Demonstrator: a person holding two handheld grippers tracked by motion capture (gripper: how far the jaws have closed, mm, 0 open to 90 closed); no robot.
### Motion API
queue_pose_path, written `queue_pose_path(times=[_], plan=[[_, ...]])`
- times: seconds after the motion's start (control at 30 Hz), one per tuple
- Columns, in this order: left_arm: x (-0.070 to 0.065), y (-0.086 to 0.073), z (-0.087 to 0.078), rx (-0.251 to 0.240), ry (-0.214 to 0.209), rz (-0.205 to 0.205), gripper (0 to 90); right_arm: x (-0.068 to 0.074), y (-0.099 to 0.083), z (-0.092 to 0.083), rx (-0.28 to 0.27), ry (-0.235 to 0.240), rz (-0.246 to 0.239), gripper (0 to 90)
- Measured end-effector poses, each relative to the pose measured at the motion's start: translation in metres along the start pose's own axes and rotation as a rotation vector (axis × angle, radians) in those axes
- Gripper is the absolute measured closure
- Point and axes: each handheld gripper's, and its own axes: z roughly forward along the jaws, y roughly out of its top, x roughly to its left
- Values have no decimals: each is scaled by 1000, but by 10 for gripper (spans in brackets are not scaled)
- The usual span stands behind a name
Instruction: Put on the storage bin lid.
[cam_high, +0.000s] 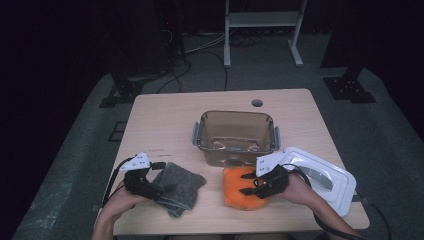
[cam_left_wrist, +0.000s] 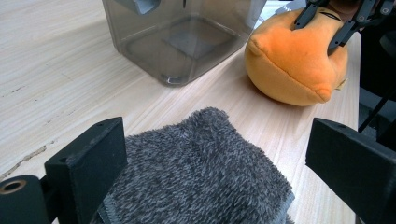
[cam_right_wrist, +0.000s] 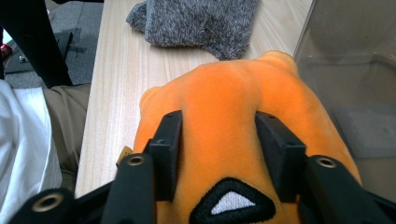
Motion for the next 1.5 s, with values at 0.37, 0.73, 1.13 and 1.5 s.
queue_pose_path(times=[0.37,0.73,1.13,1.5], plan=[[1,0,0,-2,0,-4,45,1,6,-1,-2,2,-17,672],[2,-1,-2,-6,5,-7,45,-3,13,-8,-18,30,15,704],[2,-1,-2,-8,5,-10,45,0,21,-15,-51,79,25,706],[2,-1,-3,-9,5,-11,45,3,38,-33,-98,104,18,705]])
